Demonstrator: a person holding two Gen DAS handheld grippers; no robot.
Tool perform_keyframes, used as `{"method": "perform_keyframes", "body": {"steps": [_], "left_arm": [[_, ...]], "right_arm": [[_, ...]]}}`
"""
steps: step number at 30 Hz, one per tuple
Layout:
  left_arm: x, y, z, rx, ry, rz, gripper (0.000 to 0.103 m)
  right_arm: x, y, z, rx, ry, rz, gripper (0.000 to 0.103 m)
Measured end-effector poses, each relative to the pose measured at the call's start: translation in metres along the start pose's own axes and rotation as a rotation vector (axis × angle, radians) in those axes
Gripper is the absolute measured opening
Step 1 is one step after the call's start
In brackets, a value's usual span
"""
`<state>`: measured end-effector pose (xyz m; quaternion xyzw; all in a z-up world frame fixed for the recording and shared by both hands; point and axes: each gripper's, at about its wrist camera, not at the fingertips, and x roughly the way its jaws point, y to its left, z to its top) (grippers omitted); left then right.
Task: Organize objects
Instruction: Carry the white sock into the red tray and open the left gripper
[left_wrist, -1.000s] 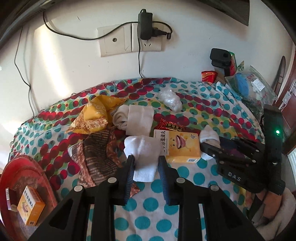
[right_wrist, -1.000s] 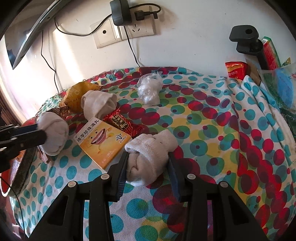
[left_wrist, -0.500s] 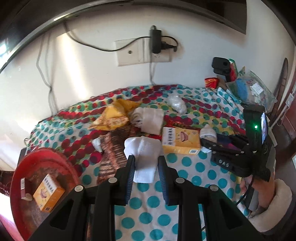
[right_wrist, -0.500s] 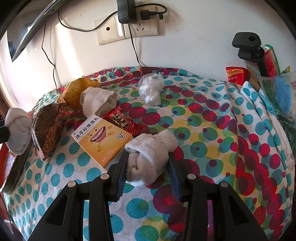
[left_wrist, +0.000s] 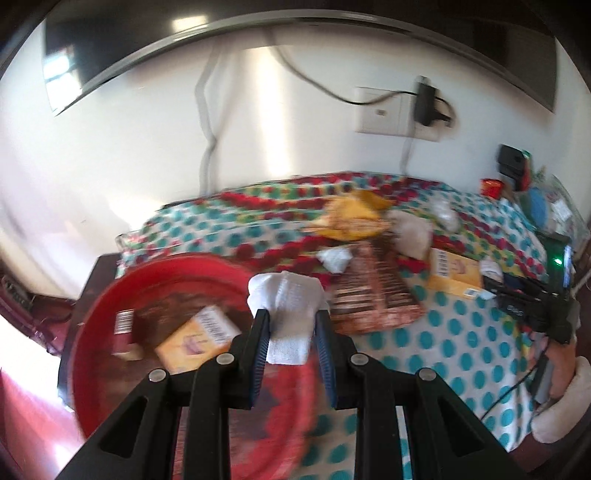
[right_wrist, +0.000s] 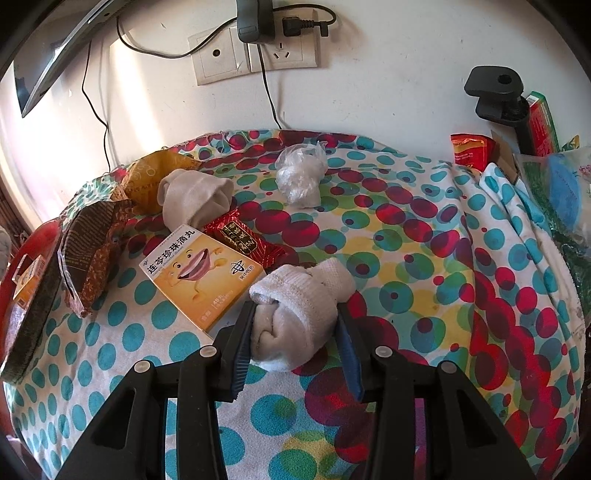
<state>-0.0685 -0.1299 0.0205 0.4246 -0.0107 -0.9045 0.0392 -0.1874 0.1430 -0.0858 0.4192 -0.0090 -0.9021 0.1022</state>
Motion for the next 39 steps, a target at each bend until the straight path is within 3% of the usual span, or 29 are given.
{"method": "perform_keyframes", "body": {"steps": [6, 15, 27, 33, 39], "left_arm": [[0.003, 0.059, 0.003, -0.066, 0.023, 0.097, 0.026], [0.052, 0.123, 0.013, -0.173, 0.121, 0.161, 0.026], [0.108, 0.148, 0.018, -0.236, 0.189, 0.183, 0.028], [0.104, 0.148, 0.011, -0.233, 0.188, 0.193, 0.036], [0.067, 0.137, -0.010, -0.257, 0.098, 0.213, 0.039]], "right_arm": [[0.000, 0.001, 0.000, 0.001, 0.001, -0.003, 0.041], [0.001, 0.001, 0.000, 0.003, 0.004, -0.008, 0.041], [0.003, 0.005, 0.000, -0.005, 0.014, -0.026, 0.042], [0.006, 0.006, -0.002, -0.019, 0.025, -0.044, 0.043], [0.007, 0.001, -0.003, -0.027, 0.025, -0.053, 0.042]]}}
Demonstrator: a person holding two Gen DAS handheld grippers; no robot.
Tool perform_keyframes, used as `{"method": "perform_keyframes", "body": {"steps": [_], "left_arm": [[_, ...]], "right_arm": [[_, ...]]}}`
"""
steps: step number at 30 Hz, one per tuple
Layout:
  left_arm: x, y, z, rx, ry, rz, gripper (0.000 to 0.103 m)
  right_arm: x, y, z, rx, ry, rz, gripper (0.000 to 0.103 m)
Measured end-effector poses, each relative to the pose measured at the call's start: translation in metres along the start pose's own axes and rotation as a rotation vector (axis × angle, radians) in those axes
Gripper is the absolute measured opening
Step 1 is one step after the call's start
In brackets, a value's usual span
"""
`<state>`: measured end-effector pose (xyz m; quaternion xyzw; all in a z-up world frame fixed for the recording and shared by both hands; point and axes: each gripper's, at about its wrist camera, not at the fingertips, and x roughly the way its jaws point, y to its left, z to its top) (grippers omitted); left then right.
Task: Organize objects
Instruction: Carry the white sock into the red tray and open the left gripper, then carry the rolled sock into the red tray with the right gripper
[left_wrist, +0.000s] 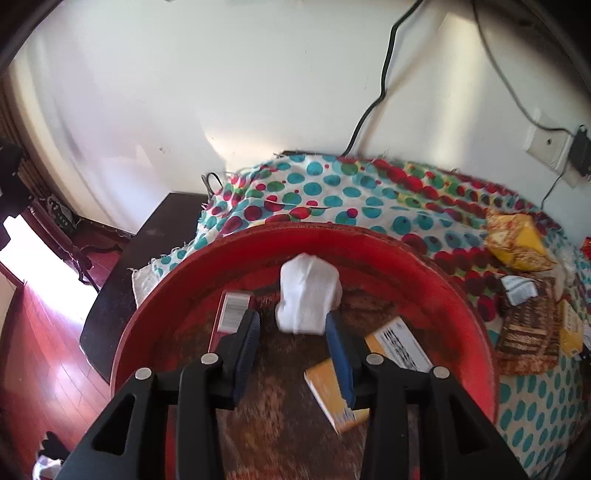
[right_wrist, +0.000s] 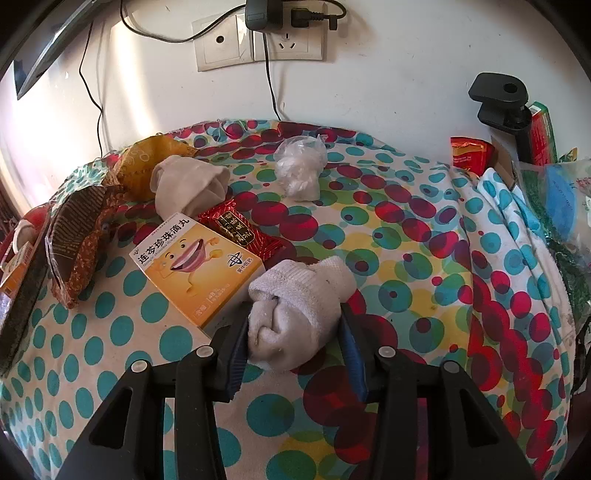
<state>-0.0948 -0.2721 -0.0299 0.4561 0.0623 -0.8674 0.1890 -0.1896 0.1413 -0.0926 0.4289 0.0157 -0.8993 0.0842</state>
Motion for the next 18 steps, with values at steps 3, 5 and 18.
{"method": "perform_keyframes", "body": {"steps": [3, 5, 18], "left_arm": [[-0.022, -0.005, -0.022, 0.008, -0.038, -0.002, 0.039], [-0.036, -0.012, -0.039, 0.033, -0.059, -0.009, 0.039], [-0.060, -0.023, -0.102, 0.071, -0.130, -0.087, 0.039]], "right_arm": [[0.000, -0.006, 0.001, 0.016, -0.002, 0.016, 0.041], [0.000, -0.009, 0.002, 0.024, -0.001, 0.018, 0.040], [-0.009, -0.041, -0.003, -0.028, -0.020, -0.147, 0.038]]}}
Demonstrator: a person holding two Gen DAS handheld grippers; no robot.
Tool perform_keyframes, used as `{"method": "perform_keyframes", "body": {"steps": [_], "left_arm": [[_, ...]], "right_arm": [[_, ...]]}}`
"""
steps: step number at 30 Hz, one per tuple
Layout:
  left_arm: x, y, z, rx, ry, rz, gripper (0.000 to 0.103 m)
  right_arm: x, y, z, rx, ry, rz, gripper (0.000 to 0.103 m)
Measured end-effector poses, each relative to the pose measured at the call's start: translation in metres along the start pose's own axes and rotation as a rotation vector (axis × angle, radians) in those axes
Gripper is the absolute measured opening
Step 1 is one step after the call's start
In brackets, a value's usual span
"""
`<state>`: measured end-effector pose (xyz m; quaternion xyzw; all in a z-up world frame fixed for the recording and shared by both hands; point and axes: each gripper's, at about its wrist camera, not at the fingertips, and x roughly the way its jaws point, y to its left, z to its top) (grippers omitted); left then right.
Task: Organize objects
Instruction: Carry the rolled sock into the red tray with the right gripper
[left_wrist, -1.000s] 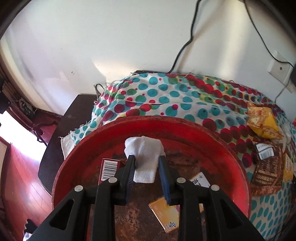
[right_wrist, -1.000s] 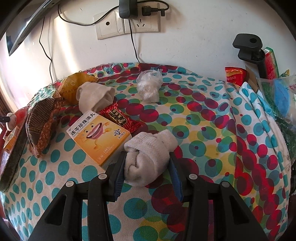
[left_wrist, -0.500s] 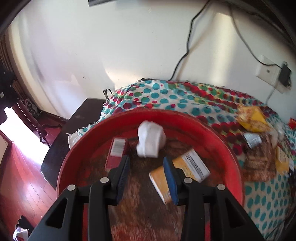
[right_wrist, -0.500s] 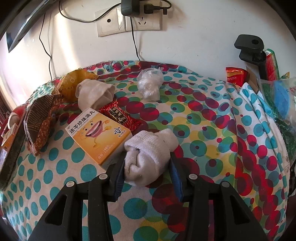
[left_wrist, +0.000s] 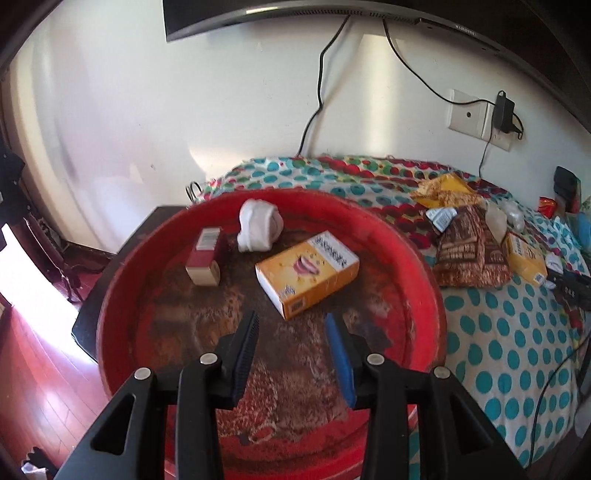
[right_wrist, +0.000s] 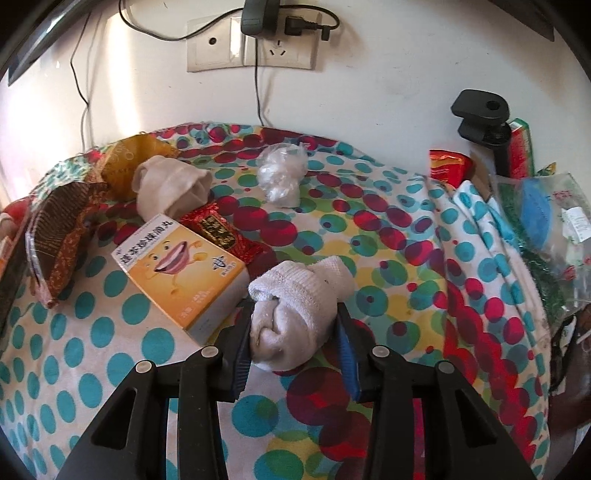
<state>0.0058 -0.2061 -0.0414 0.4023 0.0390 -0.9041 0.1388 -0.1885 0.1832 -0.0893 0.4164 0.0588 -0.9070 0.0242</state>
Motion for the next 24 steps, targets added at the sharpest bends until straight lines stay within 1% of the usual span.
{"method": "perform_keyframes", "body": {"steps": [2, 4, 6, 8, 9, 11, 13, 15, 18, 19, 20, 22, 24], "left_arm": [[0.001, 0.004, -0.005, -0.002, 0.007, -0.018, 0.039], [0.000, 0.008, -0.005, -0.002, 0.013, -0.009, 0.039], [-0.005, 0.013, -0.004, 0.016, -0.014, -0.019, 0.039], [-0.004, 0.019, -0.005, 0.039, -0.002, -0.016, 0.040], [-0.002, 0.024, -0.006, 0.060, 0.001, -0.009, 0.040], [0.002, 0.034, -0.008, 0.069, 0.001, 0.022, 0.040], [0.006, 0.047, -0.008, 0.037, 0.010, 0.032, 0.040], [0.006, 0.057, -0.007, -0.003, 0.011, 0.006, 0.040], [0.004, 0.061, -0.007, -0.001, -0.008, 0.008, 0.040], [0.004, 0.062, -0.007, -0.002, -0.011, 0.000, 0.040], [0.005, 0.063, -0.007, -0.003, -0.009, -0.006, 0.040], [0.007, 0.064, -0.007, -0.005, -0.001, 0.005, 0.040], [0.007, 0.067, -0.007, -0.014, -0.001, 0.000, 0.040]], "right_arm": [[0.001, -0.007, 0.000, -0.008, 0.000, -0.019, 0.038], [0.000, -0.012, 0.000, -0.021, -0.003, -0.039, 0.038], [-0.002, -0.018, 0.000, -0.025, -0.013, -0.069, 0.038], [-0.005, -0.026, 0.000, -0.020, -0.021, -0.090, 0.038], [-0.007, -0.029, 0.001, -0.011, -0.010, -0.096, 0.038], [-0.018, -0.033, 0.001, 0.025, -0.011, -0.079, 0.038], [-0.029, -0.024, 0.003, 0.025, -0.019, -0.077, 0.038], [-0.048, -0.007, 0.003, 0.000, -0.042, -0.048, 0.038], [-0.072, 0.034, 0.004, -0.028, -0.076, 0.023, 0.038], [-0.082, 0.045, 0.001, -0.037, -0.086, 0.056, 0.038], [-0.091, 0.060, 0.001, -0.049, -0.095, 0.109, 0.038], [-0.101, 0.102, 0.005, -0.076, -0.104, 0.170, 0.038], [-0.111, 0.138, 0.004, -0.127, -0.103, 0.243, 0.038]]}}
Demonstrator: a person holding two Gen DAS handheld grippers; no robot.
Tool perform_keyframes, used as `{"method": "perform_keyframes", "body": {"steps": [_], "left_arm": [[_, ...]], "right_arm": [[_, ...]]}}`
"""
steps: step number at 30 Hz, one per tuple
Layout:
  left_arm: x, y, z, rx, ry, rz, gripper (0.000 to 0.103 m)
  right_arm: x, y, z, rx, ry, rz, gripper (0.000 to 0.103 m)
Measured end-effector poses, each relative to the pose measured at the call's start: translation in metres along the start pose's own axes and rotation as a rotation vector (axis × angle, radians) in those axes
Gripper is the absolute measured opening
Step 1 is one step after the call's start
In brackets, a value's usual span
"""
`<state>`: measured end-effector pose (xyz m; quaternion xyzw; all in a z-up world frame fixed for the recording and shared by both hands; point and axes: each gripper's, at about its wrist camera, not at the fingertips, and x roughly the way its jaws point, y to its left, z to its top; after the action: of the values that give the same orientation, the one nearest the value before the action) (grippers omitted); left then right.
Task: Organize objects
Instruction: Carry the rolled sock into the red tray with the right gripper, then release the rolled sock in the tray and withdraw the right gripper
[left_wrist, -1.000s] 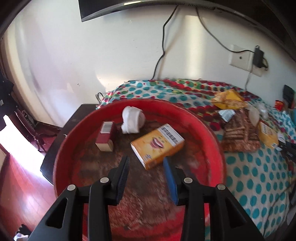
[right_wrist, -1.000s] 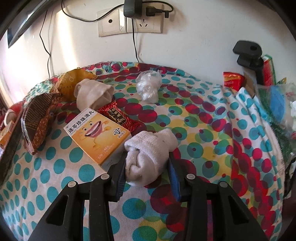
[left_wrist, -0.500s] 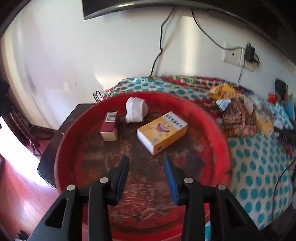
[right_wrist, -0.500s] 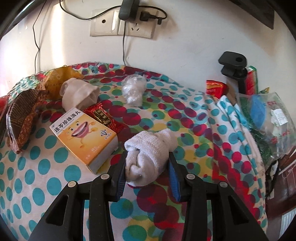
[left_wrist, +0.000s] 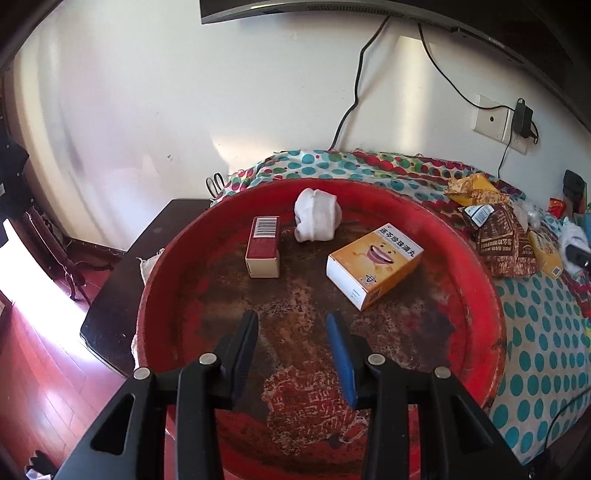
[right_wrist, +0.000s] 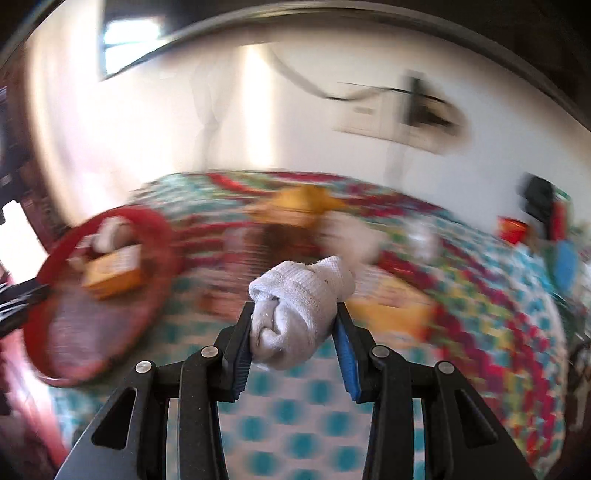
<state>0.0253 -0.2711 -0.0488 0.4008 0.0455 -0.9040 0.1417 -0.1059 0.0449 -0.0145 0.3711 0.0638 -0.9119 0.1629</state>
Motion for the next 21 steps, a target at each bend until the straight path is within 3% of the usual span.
{"method": "perform_keyframes", "body": {"steps": [4, 8, 12, 21], "left_arm": [[0.000, 0.011, 0.001, -0.033, 0.001, 0.003, 0.040], [0.002, 0.024, 0.002, -0.075, 0.006, 0.020, 0.040], [0.002, 0.031, 0.002, -0.097, 0.003, 0.015, 0.040], [0.007, 0.034, 0.001, -0.105, 0.020, 0.021, 0.040]], "right_arm": [[0.004, 0.084, -0.002, -0.135, 0.022, 0.103, 0.038], [0.013, 0.141, -0.012, -0.230, 0.070, 0.175, 0.038], [0.025, 0.153, -0.022, -0.275, 0.137, 0.215, 0.038], [0.072, 0.190, 0.004, -0.314, 0.227, 0.229, 0.038]]}}
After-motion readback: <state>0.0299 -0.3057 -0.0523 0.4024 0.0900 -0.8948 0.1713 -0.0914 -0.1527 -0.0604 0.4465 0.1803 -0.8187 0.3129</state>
